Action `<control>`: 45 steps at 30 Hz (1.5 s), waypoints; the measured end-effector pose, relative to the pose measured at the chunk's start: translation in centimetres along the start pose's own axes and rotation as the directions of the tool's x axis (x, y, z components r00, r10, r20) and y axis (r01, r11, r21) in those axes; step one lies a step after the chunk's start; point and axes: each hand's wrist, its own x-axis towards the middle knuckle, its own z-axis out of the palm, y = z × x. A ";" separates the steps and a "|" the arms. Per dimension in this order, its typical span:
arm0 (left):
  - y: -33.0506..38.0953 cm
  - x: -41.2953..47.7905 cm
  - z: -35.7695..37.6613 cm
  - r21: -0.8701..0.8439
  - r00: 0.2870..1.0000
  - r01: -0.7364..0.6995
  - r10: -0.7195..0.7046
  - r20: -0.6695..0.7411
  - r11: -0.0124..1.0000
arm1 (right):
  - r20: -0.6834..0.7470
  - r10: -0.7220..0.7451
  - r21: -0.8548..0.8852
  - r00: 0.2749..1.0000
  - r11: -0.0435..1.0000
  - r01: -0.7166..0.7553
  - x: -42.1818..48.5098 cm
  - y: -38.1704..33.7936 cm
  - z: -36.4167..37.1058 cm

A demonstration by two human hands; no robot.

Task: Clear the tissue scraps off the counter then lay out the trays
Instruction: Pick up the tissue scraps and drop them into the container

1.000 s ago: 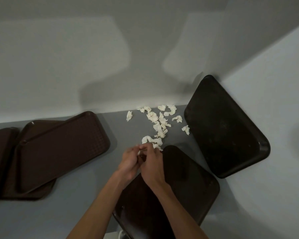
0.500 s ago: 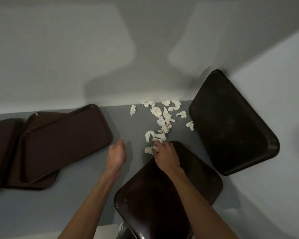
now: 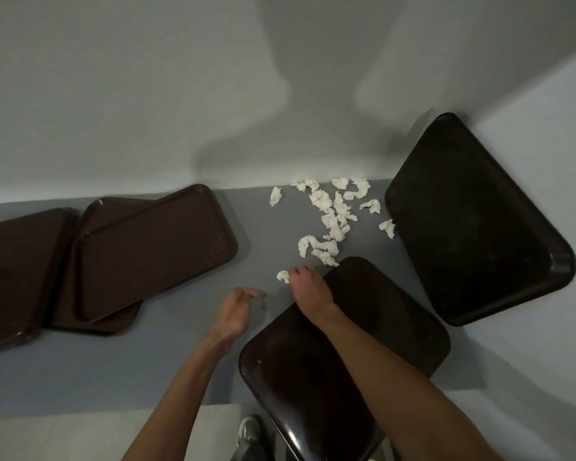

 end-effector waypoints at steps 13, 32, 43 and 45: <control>-4.3 -6.1 -1.2 0.018 0.974 -0.161 0.155 0.167 0.987 | -0.133 0.261 0.384 0.956 0.903 -0.193 -11.3 -2.4 -4.3; -9.9 -26.4 10.9 0.017 0.779 -0.291 0.227 0.585 0.956 | -0.058 0.800 0.655 0.597 0.482 -0.582 -47.2 -4.0 -2.6; -24.7 -31.0 26.5 0.172 0.757 -0.261 0.091 0.647 0.950 | 0.133 0.814 0.577 0.566 0.400 -0.712 -59.3 5.2 15.0; -28.9 -29.9 30.1 0.243 0.794 -0.241 0.046 0.606 0.940 | 0.151 0.820 0.561 0.551 0.388 -0.731 -60.7 6.9 19.0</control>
